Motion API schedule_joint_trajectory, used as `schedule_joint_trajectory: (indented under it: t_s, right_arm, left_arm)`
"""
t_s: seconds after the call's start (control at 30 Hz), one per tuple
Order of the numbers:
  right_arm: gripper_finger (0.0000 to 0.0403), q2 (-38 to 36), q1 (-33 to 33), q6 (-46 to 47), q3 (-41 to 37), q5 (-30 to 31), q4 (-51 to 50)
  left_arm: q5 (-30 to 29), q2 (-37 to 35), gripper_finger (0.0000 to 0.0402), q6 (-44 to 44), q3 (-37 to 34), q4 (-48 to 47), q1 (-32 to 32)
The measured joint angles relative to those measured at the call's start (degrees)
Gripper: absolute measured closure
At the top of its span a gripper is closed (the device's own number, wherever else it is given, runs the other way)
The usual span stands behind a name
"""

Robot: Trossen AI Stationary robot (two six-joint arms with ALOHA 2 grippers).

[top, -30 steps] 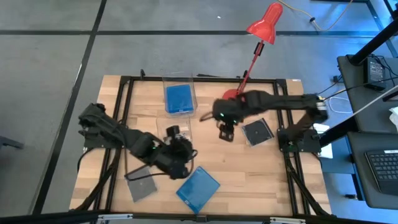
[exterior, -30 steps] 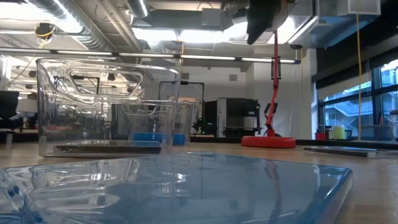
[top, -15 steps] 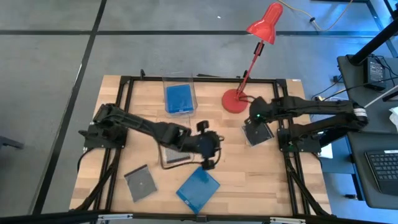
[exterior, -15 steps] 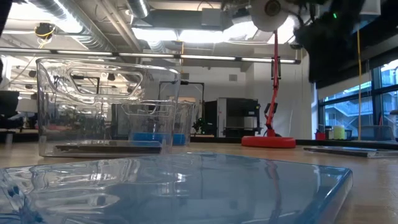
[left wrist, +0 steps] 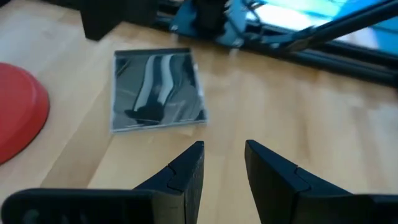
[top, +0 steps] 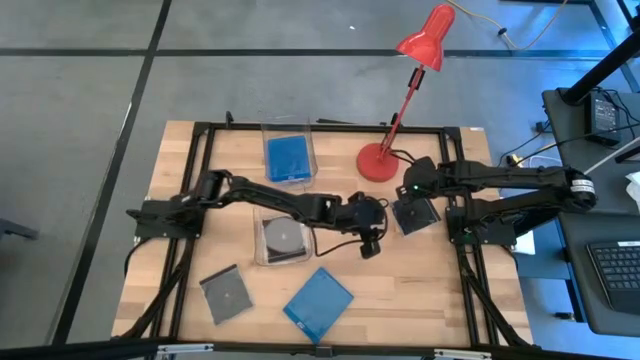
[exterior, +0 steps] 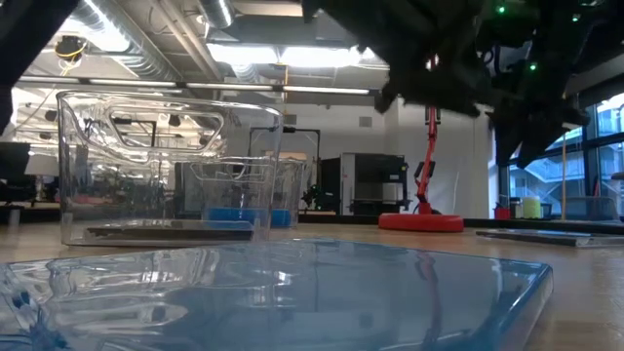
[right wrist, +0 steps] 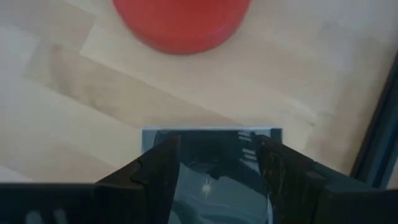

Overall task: Pick & place jewel cases by type
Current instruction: Put the top black cd case into the bottom transparent bin

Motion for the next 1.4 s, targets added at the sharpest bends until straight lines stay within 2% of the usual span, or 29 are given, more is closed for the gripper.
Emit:
schedule_joint_trajectory:
  t_s: [0.17, 0.3, 0.4, 0.6, 0.77, 0.87, 1.0, 1.13, 1.2, 1.27, 1.33, 1.4]
  right_arm:
    - [0.0192, 0.05, -0.37, -2.31, 0.00, 0.20, 0.02]
    - [0.0192, 0.06, -0.37, -4.58, 0.00, 0.15, 0.10]
    - [0.0192, 0.05, -0.37, -4.60, 0.00, -0.90, 0.89]
    - [0.0192, 0.06, -0.37, -2.65, 0.00, -0.48, 2.55]
    - [0.0192, 0.07, -0.41, -2.78, 0.01, -2.00, 3.60]
    - [0.0192, 0.07, -1.91, 5.46, 0.02, -2.70, -0.18]
    - [0.0192, 0.11, -4.59, 16.28, -1.84, 3.34, -3.51]
    - [0.0192, 0.11, -5.90, 33.20, -5.04, 3.79, 1.60]
    - [0.0192, 0.09, -5.88, 35.69, -6.87, 4.08, 3.98]
    - [0.0192, 0.11, -5.88, 36.82, -8.89, 7.97, 5.32]
    - [0.0192, 0.09, -6.03, 42.62, -10.66, 10.03, 5.93]
    - [0.0192, 0.09, -6.81, 48.14, -12.49, 9.55, 5.84]
  left_arm:
    - [0.23, 2.67, 0.0284, 0.75, -0.02, 0.46, 1.45]
    - [2.90, 2.72, 0.0280, -1.63, 0.00, 0.60, 2.33]
    - [2.80, 2.71, 0.0271, -0.94, 0.00, 0.49, 2.47]
    - [1.60, 2.71, 0.0204, 1.18, 0.00, 1.78, 2.27]
    - [0.84, 2.71, 0.0143, -3.05, 0.00, 1.76, 2.23]
    - [1.82, 2.71, 0.0128, -4.79, 0.00, 1.24, 2.30]
    - [2.92, 2.70, 0.0126, -5.28, 0.02, 1.24, 2.21]
    - [2.94, 2.69, 0.0129, -5.27, 0.02, 1.26, 1.74]
    - [2.95, 2.69, 0.0129, -5.29, 0.02, 1.24, 1.46]
    - [2.95, 2.69, 0.0129, -5.29, 0.02, 1.23, 1.18]
    - [2.95, 2.69, 0.0130, -5.28, 0.02, 1.22, 0.97]
    - [2.94, 2.69, 0.0130, -5.27, 0.02, 1.22, 0.68]
